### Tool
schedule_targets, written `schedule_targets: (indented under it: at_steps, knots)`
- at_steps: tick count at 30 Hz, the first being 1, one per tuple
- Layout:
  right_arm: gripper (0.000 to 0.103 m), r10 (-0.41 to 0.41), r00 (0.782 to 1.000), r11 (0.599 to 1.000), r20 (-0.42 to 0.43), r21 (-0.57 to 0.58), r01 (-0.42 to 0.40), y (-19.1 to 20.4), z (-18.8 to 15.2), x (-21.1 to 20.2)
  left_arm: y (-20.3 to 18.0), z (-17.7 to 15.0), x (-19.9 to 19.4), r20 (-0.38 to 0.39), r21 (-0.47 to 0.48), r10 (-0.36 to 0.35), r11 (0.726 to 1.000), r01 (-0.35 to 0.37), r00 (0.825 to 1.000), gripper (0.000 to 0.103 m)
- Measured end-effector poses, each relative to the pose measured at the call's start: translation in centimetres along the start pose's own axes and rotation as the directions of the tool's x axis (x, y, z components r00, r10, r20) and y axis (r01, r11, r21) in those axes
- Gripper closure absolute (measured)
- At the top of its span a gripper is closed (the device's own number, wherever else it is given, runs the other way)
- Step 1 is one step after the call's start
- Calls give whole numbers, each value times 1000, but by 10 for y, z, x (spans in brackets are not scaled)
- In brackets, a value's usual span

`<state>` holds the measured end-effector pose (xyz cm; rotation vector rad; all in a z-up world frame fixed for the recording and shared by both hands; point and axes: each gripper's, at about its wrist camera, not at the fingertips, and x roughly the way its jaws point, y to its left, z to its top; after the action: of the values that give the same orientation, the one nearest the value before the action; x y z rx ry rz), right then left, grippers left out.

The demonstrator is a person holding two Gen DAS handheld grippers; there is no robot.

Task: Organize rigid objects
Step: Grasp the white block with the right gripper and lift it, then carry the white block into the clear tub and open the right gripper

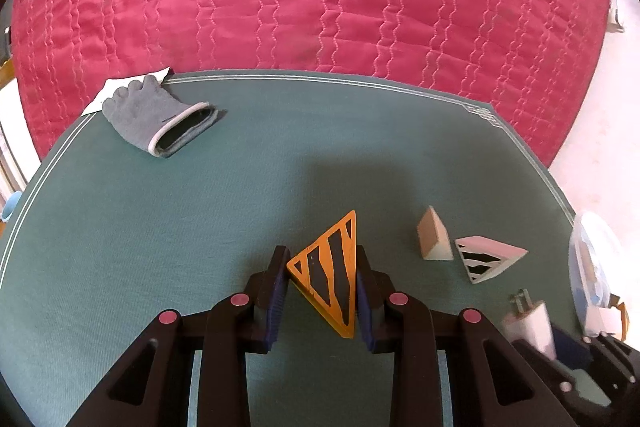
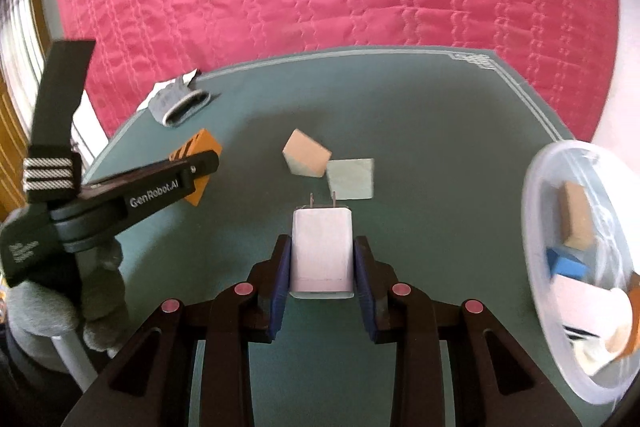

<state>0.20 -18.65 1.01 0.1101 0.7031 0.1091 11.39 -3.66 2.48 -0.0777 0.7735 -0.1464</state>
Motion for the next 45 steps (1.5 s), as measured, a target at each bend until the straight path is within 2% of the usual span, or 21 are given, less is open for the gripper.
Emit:
schedule_targets:
  at_steps: [6,15,26,32,34,36,45]
  knots:
    - [72,-32,999,999,42,45,30,-14,-2,-26,-8,1,-9,16,12,-27,1000,26,1000,71]
    - [72,-154,983,979,98,152,138,-61,0,-59,-18,1,-19,26,28,-60,998,59,998,71]
    - [72,-308,945,921,113,286,266,-124,1,-86,-30,0,-30,40,62,-94,994,92,995,71]
    - [71,-367,927,881,80,349,319,-159,5,-82,-33,-1,-31,39,70,-103,993,100,994,71]
    - [68,-364,930,873,54,367,321,-168,4,-81,-34,-1,-31,38,71,-104,992,101,994,71]
    - [54,-367,928,867,64,385,316,-172,-1,-84,-34,-1,-31,37,73,-106,992,103,994,71]
    - [53,-409,908,844,88,414,340,-173,-21,-102,-44,-5,-31,28,92,-111,990,108,993,71]
